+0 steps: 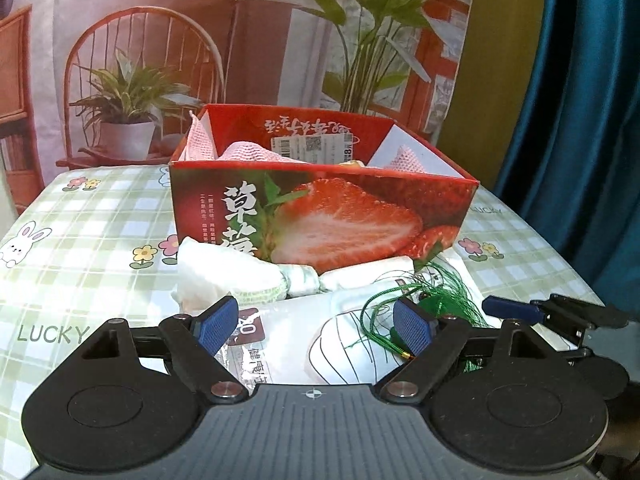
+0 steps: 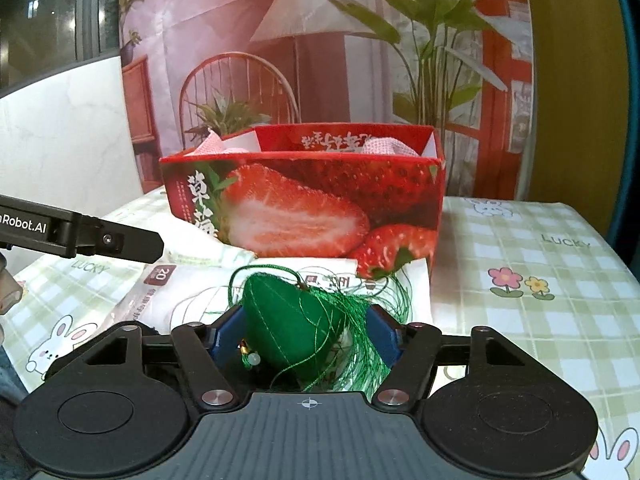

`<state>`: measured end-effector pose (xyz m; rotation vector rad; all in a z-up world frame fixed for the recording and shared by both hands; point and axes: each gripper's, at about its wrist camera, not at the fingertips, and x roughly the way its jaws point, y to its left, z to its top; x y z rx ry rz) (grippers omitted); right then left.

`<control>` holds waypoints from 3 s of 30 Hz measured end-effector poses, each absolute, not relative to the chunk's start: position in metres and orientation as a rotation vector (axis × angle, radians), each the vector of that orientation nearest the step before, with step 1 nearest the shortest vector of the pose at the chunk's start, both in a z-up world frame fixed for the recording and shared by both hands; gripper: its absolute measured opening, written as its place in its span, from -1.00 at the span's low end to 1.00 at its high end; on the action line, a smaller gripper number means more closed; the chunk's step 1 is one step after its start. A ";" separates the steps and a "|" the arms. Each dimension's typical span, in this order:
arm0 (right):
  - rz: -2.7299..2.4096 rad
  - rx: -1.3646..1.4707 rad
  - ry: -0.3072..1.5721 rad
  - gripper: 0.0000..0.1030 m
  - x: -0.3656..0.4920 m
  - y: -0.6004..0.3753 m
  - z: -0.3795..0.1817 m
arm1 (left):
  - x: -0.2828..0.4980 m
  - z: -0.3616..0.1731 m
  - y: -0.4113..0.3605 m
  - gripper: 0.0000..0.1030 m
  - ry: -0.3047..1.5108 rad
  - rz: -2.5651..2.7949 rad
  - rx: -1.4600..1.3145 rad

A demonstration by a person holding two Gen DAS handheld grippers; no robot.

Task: Organize soft objects
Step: 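Lower both tools onto the green tasseled ornament and close their fingers, then lift the green ornament with both tools and carry it over the box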

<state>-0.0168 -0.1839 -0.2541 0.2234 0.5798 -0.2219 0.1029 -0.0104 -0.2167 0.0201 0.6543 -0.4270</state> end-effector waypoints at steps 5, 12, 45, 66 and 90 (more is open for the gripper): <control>-0.202 0.220 0.587 0.21 -0.011 -0.185 -0.260 | 0.108 -0.222 -0.010 0.68 0.671 -0.428 0.000; -0.166 0.202 0.628 0.05 -0.001 -0.177 -0.270 | 0.110 -0.228 -0.017 0.62 0.695 -0.481 -0.011; -0.031 0.168 0.614 0.01 0.005 -0.160 -0.270 | 0.119 -0.258 -0.028 -0.12 0.830 -0.686 -0.136; -0.029 0.197 0.550 -0.03 0.003 -0.169 -0.252 | 0.126 -0.228 -0.027 -0.12 0.740 -0.738 -0.147; -0.009 -0.027 0.367 -0.09 0.082 -0.247 -0.116 | 0.210 -0.099 -0.059 -0.12 0.433 -0.770 -0.156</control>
